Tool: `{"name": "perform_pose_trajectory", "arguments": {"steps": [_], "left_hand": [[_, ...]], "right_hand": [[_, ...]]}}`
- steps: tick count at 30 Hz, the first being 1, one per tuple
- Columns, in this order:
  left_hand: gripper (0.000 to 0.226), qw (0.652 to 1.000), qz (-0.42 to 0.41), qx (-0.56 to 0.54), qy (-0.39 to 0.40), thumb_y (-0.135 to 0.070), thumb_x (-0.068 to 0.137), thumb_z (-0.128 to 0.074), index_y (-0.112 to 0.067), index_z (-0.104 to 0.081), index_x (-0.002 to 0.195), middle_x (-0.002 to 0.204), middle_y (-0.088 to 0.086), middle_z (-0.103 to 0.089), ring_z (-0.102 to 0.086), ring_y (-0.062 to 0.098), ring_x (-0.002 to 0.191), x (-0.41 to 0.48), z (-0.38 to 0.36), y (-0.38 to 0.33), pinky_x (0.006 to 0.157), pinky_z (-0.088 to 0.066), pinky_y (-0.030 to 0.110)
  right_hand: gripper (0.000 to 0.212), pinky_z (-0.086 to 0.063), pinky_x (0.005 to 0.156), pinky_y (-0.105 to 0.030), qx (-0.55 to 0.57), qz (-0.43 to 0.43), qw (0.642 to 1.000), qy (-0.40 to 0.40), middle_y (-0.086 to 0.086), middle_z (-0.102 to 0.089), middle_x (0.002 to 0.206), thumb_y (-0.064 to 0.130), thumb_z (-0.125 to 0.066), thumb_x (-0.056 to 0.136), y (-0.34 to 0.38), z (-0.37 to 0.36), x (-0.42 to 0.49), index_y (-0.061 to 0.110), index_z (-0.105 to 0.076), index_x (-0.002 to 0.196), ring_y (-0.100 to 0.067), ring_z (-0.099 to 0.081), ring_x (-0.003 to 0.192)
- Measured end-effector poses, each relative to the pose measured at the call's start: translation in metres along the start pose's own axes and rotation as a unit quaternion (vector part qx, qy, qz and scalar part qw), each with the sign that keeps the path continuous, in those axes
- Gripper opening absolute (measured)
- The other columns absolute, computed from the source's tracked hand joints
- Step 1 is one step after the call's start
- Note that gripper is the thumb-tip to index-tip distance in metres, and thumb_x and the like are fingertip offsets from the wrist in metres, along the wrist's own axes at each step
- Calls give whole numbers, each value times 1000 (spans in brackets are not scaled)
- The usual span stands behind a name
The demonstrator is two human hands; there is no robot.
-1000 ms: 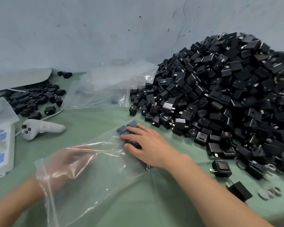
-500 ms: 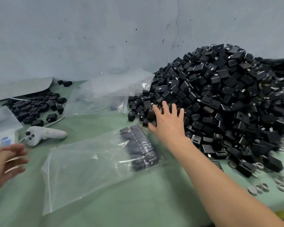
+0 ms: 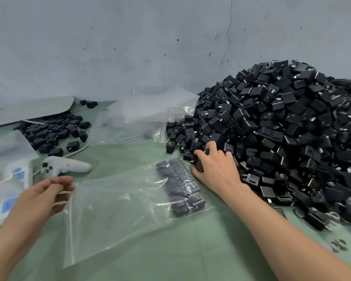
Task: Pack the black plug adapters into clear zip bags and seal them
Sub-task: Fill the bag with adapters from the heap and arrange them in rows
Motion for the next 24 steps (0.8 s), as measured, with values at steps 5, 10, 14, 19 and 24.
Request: {"name": "perform_pose_trajectory", "arguments": {"steps": [5, 10, 14, 19, 24], "left_hand": [[33, 999, -23, -14, -21, -9, 98, -45, -22, -72, 85, 74, -9, -74, -64, 5, 59, 6, 1, 1, 68, -48, 32], [34, 999, -30, -22, -38, -7, 98, -43, -22, -71, 85, 71, -10, -72, -64, 2, 54, 11, 7, 5, 55, -54, 21], [33, 998, -28, -29, -38, -6, 99, -42, -22, -70, 87, 71, -9, -72, -64, 1, 52, 10, 10, 8, 46, -52, 13], [33, 998, -29, -32, -36, -5, 99, -41, -20, -69, 88, 80, -2, -69, -64, 2, 52, 7, 12, 9, 46, -52, 14], [33, 998, -27, -49, -37, -5, 98, -41, -20, -68, 89, 85, 3, -67, -63, 2, 51, 4, 14, 4, 46, -53, 15]], "right_hand": [[48, -42, 75, -40, -7, 5, 1000, 13, -10, -45, 129, 58, -40, 96, 7, 2, 2, 26, -49, 131, -26, -60, 77], [18, -49, 63, -38, 58, 30, 998, 13, -5, -45, 118, 36, -47, 99, 13, 2, -1, 23, -45, 111, -27, -54, 80], [26, -55, 64, -38, 71, 47, 996, 4, -2, -44, 125, 37, -44, 101, 6, 0, -4, 29, -50, 125, -24, -55, 90], [18, -51, 61, -31, 212, 17, 977, -16, 4, -42, 119, 38, -50, 99, 1, 2, -2, 28, -58, 111, -15, -57, 78], [9, -52, 73, -14, 613, -183, 768, -38, 4, -58, 114, 32, -59, 96, -18, 17, 9, 35, -67, 98, 0, -61, 87]]}}
Point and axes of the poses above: each hand's wrist, its own x-axis towards the middle knuckle, its own z-axis out of the back of the hand, y = z × x, the point moved 3 cm from there along x, towards the middle knuckle
